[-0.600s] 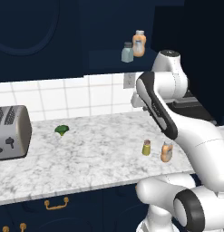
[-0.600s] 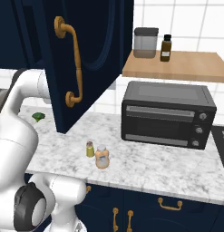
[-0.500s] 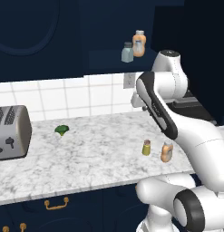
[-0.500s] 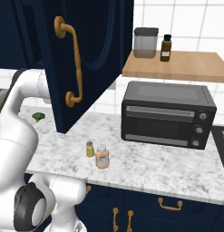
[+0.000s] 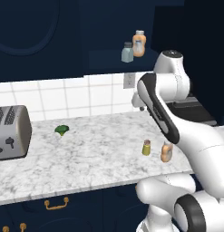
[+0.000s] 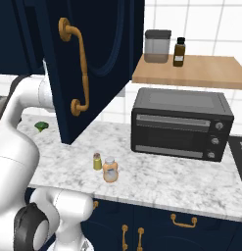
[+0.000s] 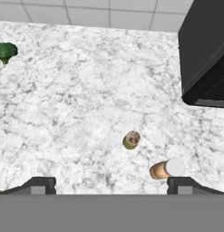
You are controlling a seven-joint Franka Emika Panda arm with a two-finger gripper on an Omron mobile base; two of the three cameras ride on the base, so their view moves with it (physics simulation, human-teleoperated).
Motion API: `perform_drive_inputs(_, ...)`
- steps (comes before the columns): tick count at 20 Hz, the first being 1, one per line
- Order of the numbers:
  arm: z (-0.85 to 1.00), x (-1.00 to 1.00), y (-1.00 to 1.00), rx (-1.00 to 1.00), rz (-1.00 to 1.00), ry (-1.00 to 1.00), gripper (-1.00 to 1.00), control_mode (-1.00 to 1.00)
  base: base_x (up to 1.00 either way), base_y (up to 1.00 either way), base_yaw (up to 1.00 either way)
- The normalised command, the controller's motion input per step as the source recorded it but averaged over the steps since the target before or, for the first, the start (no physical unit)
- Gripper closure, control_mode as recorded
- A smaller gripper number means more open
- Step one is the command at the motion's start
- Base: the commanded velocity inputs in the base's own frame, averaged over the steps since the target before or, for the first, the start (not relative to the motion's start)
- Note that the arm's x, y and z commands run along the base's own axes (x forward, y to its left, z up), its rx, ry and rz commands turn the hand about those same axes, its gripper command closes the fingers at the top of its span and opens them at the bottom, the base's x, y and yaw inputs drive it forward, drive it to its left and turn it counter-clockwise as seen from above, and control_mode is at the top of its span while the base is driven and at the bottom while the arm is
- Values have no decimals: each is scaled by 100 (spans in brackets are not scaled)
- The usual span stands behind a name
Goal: Put the shaker and condiment bottle from the counter next to their counterparts in the cabinet.
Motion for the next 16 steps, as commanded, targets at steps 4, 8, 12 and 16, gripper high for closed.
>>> perform_drive_inputs(4,0,-20,1,0,-7,-12,-100,-100,0,0,0)
perform_drive_inputs(8,0,-14,4,0,-10,-9,-100,-100,0,0,0)
perform_drive_inputs(12,-4,0,0,0,-13,-1,-100,-100,0,0,0)
perform_drive_inputs(16,-10,0,0,0,-16,0,-100,-100,0,0,0)
